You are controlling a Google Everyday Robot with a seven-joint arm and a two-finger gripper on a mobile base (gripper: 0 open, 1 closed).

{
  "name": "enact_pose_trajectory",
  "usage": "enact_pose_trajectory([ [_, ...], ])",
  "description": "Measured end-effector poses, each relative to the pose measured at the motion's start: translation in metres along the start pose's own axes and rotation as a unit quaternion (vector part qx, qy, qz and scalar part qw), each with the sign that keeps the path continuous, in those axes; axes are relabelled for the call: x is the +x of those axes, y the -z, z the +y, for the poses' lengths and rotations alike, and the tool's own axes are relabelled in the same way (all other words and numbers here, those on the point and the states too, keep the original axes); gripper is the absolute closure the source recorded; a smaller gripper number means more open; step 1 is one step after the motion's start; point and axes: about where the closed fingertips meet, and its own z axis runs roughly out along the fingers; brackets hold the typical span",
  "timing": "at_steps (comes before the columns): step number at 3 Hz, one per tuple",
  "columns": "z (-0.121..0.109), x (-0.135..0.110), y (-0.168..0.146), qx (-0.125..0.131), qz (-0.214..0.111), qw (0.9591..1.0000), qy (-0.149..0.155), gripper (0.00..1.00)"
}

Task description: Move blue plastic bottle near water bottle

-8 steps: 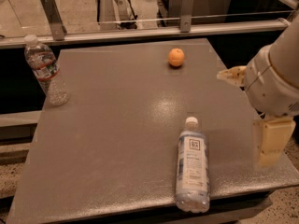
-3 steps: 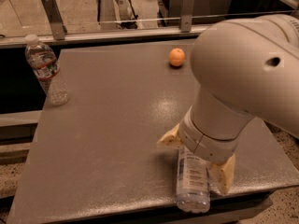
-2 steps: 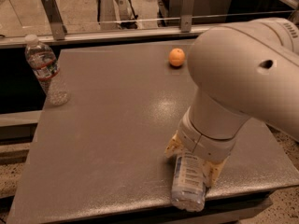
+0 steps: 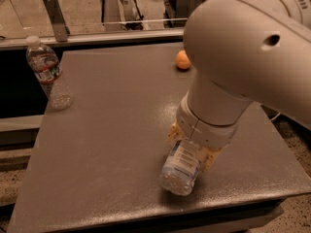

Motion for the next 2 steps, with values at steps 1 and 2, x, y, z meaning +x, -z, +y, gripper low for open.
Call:
enact_pose_trajectory([
  [1, 0.0003, -0.0011, 0.0004, 0.0, 0.0, 1.0, 0.002, 1.0],
  [2, 0.0003, -0.0011, 0.0004, 0.0, 0.0, 1.0, 0.002, 1.0],
])
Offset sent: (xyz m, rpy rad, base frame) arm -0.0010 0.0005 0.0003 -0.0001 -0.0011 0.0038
